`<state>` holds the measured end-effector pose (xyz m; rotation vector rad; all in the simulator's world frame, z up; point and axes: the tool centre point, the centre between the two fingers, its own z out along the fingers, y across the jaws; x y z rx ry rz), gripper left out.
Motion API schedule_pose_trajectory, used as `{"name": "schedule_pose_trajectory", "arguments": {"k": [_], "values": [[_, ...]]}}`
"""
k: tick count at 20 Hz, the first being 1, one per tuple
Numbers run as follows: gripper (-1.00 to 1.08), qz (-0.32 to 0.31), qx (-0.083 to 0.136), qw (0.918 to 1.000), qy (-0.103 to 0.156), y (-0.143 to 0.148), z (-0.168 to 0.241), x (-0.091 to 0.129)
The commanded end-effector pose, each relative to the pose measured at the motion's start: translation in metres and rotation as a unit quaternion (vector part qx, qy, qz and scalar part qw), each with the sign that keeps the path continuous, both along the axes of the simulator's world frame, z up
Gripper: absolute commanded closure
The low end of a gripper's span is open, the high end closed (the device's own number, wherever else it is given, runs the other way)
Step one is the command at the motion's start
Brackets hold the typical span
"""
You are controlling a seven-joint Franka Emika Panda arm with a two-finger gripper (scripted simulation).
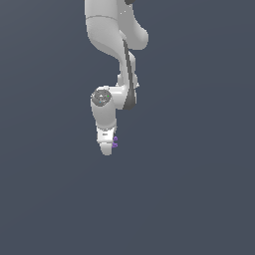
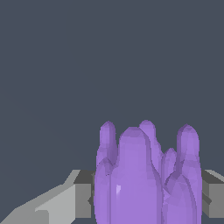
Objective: Pick up the object and move it to a goal position.
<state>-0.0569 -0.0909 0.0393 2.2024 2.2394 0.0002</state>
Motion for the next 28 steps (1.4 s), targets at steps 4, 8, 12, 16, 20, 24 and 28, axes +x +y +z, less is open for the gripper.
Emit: {"name": "schedule_pose_trajectory", "arguments": {"k": [4,8,12,16,20,24,28], "values": [[1.08,0.000,0.000,1.0000,0.000,0.012,0.012,-0.002],[1.08,0.000,-0.001,1.0000,0.000,0.028,0.030,-0.006],[1.08,0.001,-0.001,1.0000,0.000,0.053,0.055,-0.012],[1.08,0.001,-0.002,1.0000,0.000,0.084,0.088,-0.019],[1.08,0.001,-0.002,1.0000,0.000,0.119,0.125,-0.026],[1.08,0.001,-0.001,1.0000,0.001,0.153,0.161,-0.033],[1.08,0.001,-0.001,1.0000,0.001,0.183,0.192,-0.038]]}}
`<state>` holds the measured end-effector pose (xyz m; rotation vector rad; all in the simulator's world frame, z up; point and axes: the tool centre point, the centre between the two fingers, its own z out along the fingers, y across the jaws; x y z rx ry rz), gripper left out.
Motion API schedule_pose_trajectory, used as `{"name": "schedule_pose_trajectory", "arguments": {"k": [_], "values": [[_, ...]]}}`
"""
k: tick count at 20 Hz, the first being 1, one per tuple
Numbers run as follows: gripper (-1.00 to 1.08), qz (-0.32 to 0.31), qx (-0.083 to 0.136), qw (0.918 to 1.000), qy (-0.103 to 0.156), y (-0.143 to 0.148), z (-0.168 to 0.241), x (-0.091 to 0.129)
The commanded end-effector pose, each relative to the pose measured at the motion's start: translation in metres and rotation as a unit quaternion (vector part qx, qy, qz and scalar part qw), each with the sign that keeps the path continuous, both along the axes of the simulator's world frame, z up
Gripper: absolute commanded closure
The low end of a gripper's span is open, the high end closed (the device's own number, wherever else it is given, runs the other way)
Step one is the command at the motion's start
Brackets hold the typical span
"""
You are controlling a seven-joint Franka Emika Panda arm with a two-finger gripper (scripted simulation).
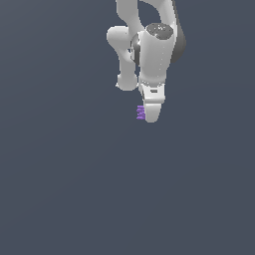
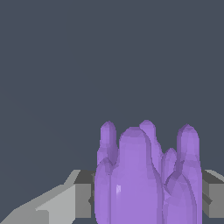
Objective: Pick up the object and move it to a goal position.
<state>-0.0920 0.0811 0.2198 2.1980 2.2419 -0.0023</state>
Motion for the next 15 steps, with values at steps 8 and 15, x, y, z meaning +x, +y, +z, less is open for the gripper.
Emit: {"name": "schedule_pose_trajectory", "arguments": {"k": [8,15], "values": [[1.08,-0.001,0.001,1.0000,0.000,0.052,0.056,-0.008],[1.08,-0.001,0.001,1.0000,0.000,0.062,0.067,-0.007]]}}
